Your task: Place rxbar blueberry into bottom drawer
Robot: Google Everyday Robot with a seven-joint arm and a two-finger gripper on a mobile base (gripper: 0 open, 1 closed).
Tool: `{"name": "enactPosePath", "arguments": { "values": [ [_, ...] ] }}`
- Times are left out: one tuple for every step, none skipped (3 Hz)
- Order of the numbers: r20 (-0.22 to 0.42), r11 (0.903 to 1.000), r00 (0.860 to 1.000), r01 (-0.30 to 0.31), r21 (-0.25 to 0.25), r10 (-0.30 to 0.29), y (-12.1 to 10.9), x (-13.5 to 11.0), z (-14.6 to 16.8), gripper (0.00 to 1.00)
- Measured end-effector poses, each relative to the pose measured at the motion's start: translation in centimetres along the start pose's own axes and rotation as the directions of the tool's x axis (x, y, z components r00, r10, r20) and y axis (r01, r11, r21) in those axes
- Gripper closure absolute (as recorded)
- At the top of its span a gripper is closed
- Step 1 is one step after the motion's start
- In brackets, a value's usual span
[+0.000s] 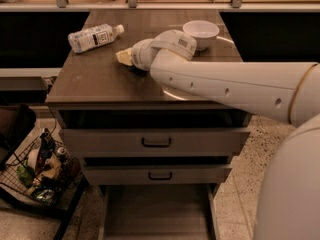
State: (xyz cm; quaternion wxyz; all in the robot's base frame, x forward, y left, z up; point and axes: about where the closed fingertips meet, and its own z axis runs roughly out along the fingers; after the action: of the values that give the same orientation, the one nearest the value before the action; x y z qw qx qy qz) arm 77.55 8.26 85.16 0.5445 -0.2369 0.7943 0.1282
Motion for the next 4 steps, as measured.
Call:
{"name": "enactPosePath", "arguments": {
  "values": [
    [0.036, 0.9998, 0.999, 0.022, 0.003, -0.022, -0.3, -3.0, -2.4, 1.0],
    [0.072, 0.9991, 0.997, 0.04, -0.009, -0.04, -0.1, -5.7, -5.3, 1.0],
    [0.1, 0.9985, 0.994, 0.039, -0.038, -0.035, 0.6, -6.6, -8.8, 1.0],
    [0.093, 0.9943, 0.99, 0.106, -0.012, -0.104, 0.0, -5.4, -15.6, 1.0]
  ]
}}
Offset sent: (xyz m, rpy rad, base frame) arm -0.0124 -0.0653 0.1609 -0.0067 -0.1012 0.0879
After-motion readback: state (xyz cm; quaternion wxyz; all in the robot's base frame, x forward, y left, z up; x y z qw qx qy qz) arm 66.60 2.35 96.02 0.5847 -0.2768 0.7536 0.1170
